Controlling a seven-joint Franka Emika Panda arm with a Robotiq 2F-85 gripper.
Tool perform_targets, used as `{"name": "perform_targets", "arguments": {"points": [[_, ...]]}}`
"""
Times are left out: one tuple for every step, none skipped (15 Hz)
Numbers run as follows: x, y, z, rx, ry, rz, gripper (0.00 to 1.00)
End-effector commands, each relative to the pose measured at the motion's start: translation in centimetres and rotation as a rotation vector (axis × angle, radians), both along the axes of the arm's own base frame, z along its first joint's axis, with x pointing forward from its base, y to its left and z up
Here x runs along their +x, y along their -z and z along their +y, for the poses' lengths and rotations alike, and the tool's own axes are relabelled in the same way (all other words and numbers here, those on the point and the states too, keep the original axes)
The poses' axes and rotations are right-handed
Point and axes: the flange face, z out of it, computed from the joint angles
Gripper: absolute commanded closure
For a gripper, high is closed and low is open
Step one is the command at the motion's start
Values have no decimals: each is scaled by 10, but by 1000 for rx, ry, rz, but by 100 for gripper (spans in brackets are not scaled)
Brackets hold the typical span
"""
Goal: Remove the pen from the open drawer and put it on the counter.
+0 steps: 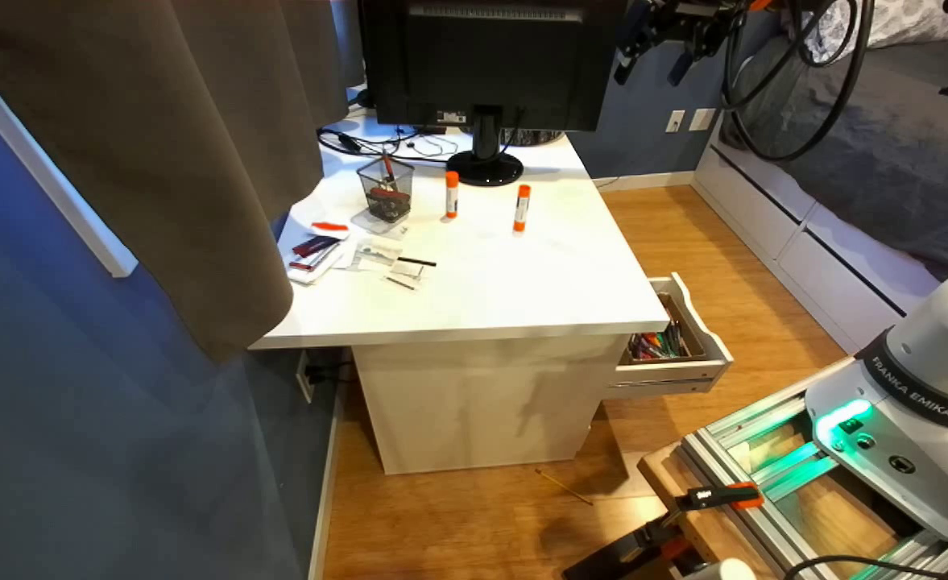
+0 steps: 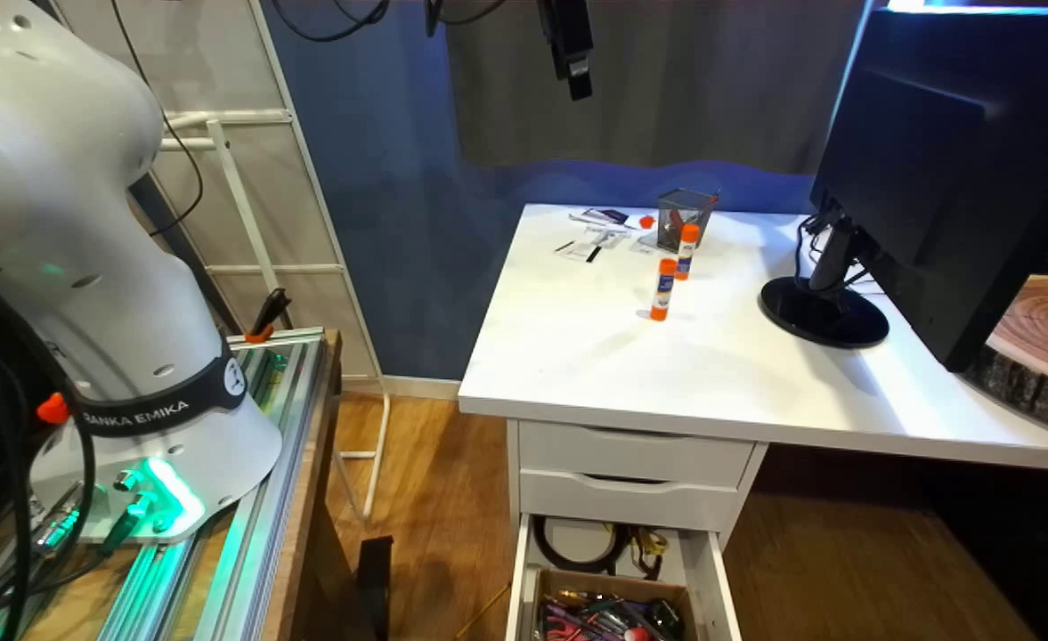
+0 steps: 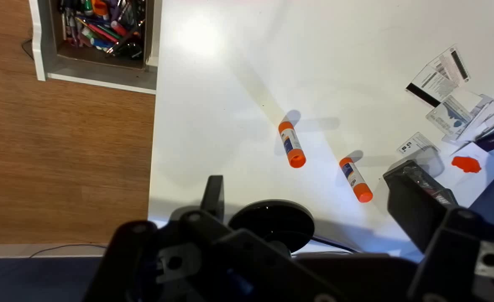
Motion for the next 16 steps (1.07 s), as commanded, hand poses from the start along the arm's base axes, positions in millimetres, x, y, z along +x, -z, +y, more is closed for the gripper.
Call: {"name": "perform_targets", "arguments": {"points": [[9, 22, -16, 5, 33, 38, 0], [12, 33, -26, 9, 50, 53, 0], [16, 49, -38, 12, 80, 81, 0], [19, 68, -52, 28, 100, 118, 0], [22, 84, -66, 38, 129, 136, 0], [26, 101, -80, 43, 158, 156, 0], [30, 121, -94, 44, 189, 180, 0], [34, 138, -106, 58, 208, 202, 0], [38, 157, -117, 57, 230, 224, 0], [42, 174, -128, 58, 251, 244, 0], [47, 194, -135, 59, 256, 267, 0], [52, 213, -141, 59, 258, 289, 0], [55, 229, -145, 56, 258, 306, 0], [59, 248, -149, 43, 254, 318, 0], [61, 264, -153, 48, 256, 340, 0], [62, 283, -162, 52, 259, 353, 0]]}}
